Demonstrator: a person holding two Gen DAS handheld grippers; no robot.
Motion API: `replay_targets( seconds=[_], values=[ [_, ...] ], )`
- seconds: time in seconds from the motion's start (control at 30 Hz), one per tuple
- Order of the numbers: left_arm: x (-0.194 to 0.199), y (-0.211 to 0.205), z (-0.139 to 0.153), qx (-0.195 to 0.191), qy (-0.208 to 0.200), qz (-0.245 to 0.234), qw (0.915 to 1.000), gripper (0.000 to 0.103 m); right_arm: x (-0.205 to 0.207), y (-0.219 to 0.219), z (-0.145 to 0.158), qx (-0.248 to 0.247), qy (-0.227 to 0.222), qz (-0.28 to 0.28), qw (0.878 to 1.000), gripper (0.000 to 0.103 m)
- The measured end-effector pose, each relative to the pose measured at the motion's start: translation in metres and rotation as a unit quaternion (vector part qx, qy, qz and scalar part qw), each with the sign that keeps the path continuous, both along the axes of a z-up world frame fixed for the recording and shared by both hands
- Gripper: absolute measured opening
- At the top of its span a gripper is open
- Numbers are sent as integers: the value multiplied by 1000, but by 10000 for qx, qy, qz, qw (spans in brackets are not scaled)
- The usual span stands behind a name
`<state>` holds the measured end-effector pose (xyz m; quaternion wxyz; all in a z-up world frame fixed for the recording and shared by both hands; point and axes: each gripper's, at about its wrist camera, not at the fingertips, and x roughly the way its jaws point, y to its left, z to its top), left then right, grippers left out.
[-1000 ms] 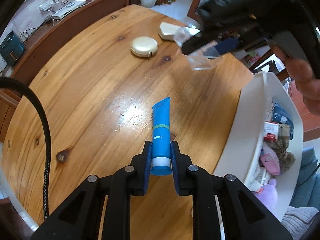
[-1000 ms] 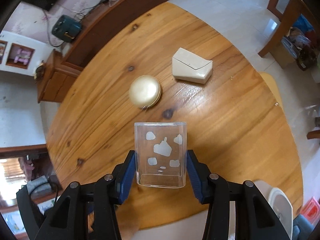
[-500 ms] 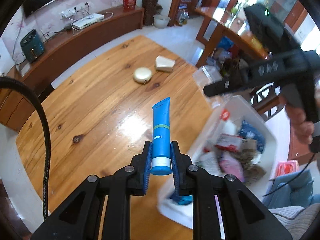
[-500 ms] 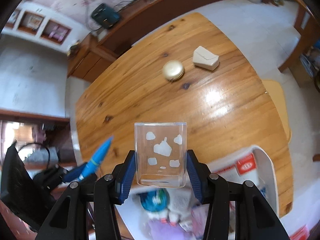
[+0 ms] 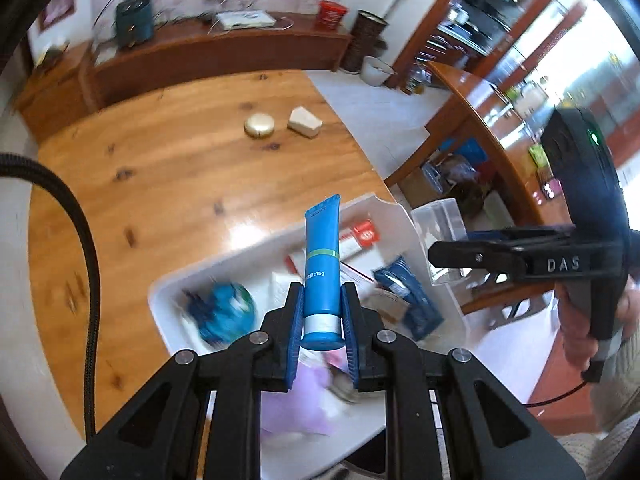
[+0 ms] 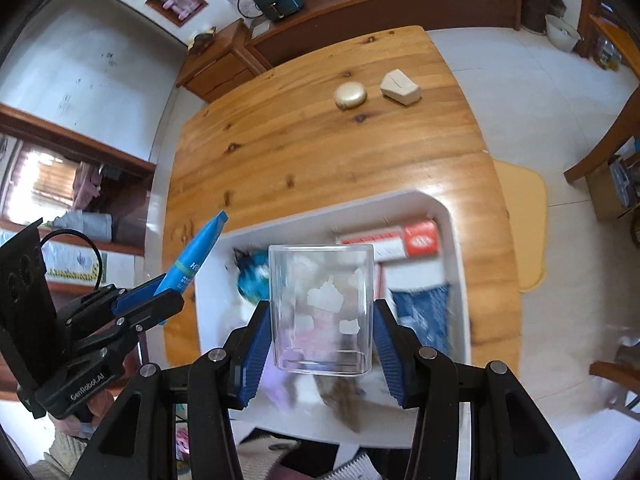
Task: Organize objects
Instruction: 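Carry the blue tube and clear box over the white tray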
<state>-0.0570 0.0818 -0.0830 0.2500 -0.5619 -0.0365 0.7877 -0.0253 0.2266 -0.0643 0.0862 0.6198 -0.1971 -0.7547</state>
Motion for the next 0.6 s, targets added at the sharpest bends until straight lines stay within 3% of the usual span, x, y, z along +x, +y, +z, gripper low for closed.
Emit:
replay_targets(
  seconds=[0.33,0.6],
  values=[
    [25,5,-33,118,-618,819,9947,20,33,8,-33,47,-351,125,9993,50],
    [29,6,-49,140,-849,1045,9908,20,27,-2,-38,258,-317,225,9989,50]
  ],
)
